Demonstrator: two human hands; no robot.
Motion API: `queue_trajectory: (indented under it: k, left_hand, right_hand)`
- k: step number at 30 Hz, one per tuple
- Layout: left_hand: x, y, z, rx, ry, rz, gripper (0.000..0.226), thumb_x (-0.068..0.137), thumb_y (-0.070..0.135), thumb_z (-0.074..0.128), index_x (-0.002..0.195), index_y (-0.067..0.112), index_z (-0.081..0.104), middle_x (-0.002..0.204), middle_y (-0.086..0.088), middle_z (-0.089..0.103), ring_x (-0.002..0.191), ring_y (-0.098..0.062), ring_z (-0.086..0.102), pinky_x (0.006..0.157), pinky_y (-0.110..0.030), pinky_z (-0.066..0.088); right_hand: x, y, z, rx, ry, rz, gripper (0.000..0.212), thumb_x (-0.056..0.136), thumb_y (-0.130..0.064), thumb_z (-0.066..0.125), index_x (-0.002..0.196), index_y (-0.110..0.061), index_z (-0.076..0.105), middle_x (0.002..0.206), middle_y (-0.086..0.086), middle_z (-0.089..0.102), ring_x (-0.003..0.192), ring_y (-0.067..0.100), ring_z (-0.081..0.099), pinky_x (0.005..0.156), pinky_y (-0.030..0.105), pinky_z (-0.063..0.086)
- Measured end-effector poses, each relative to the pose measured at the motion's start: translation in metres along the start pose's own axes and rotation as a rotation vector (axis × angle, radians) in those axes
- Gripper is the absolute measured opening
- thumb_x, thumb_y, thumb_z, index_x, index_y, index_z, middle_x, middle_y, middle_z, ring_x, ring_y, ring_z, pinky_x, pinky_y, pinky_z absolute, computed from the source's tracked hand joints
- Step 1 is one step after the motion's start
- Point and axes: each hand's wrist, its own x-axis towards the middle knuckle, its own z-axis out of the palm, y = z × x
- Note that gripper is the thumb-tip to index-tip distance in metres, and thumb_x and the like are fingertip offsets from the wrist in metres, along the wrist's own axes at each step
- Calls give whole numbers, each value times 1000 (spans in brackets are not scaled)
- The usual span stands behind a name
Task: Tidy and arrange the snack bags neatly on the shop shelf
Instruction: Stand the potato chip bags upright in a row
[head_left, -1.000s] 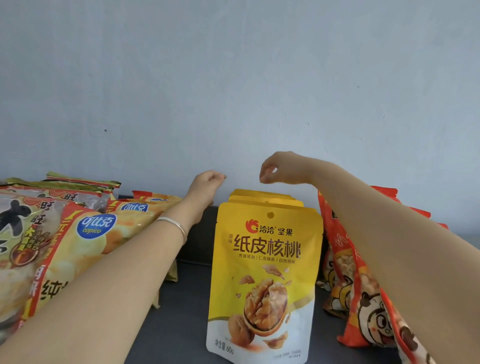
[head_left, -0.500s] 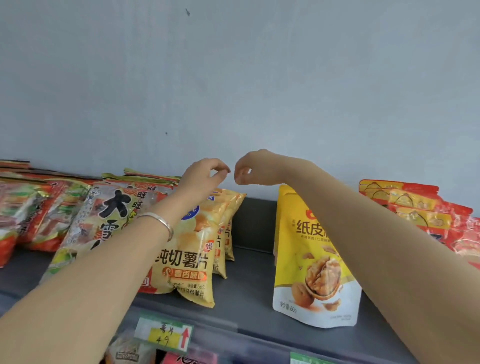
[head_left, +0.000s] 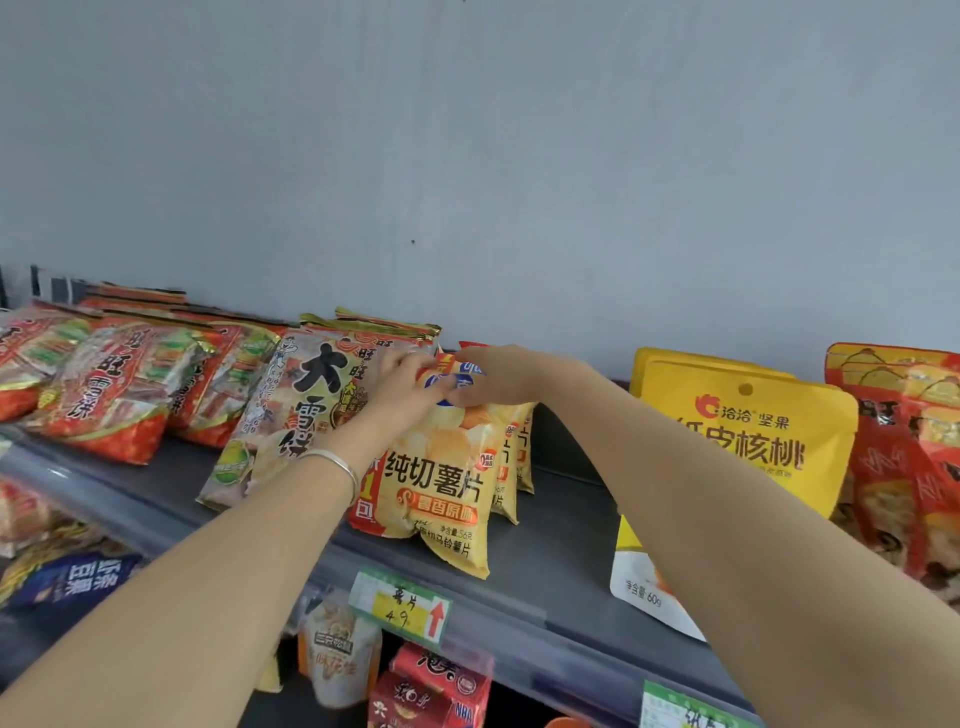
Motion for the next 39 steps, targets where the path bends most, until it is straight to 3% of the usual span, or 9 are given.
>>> queue_trajectory:
  k: [5, 10, 13, 19, 26, 30, 33, 39]
  left_hand:
    - [-10, 5, 17, -24, -20, 4, 41, 90, 42, 55, 128, 24, 54, 143, -3, 29, 135, -25, 29, 114, -42, 24]
    - [-10, 11, 18, -67, 16, -38, 40, 91, 45, 53, 126, 25, 54, 140, -4, 34, 131, -26, 35, 110, -45, 31]
    - [-1, 11, 8, -96, 50, -29, 38, 95, 43, 46, 128, 25, 52, 138, -5, 40, 126, -24, 41, 107, -44, 35]
    - [36, -2, -12, -55, 29, 120, 28, 96, 25, 50, 122, 18, 57, 131, -4, 53, 122, -21, 48, 101, -43, 42]
    - [93, -15, -16, 223, -63, 363, 24, 95, 26, 49, 114, 23, 63, 128, -1, 56, 117, -20, 52, 95, -40, 45]
    - [124, -12, -13, 275, -239, 419, 30, 96, 28, 47, 125, 25, 55, 136, 0, 51, 124, -21, 48, 102, -42, 41]
    - [149, -6, -5, 360, -417, 438, 41, 96, 28, 49, 136, 24, 45, 144, -2, 43, 130, -23, 42, 106, -41, 37]
    - [169, 3, 24, 483, -598, 519, 49, 95, 33, 50, 141, 22, 39, 147, -2, 40, 132, -24, 41, 105, -38, 37]
  right_hand:
    - [-16, 11, -7, -94, -44, -6, 55, 94, -47, 51, 136, -12, 50, 136, 8, 53, 122, 24, 49, 97, 31, 38]
    - [-17, 13, -12, -108, -14, 2, 52, 94, -44, 53, 135, -12, 52, 136, 6, 53, 122, 23, 50, 92, 28, 39]
    - [-2, 17, -15, -41, 108, 7, 46, 94, -39, 56, 133, -14, 54, 136, 4, 53, 122, 22, 49, 94, 31, 41]
    - [33, 22, -11, -71, 158, 79, 44, 96, -32, 52, 136, -13, 50, 135, 6, 54, 122, 24, 51, 100, 36, 44]
    - [67, 21, -9, -71, 48, 238, 55, 93, -37, 57, 141, -14, 43, 137, 5, 53, 122, 23, 52, 99, 36, 45]
    - [69, 16, -5, -46, -108, 292, 62, 90, -35, 62, 145, -22, 34, 140, 0, 48, 121, 18, 52, 96, 31, 43]
    - [65, 17, -4, -34, -122, 331, 59, 91, -28, 63, 143, -22, 36, 136, 1, 51, 112, 15, 53, 89, 27, 43]
    - [66, 19, -14, -44, -89, 382, 48, 89, -17, 65, 133, -22, 47, 108, -5, 46, 97, 13, 45, 76, 24, 38]
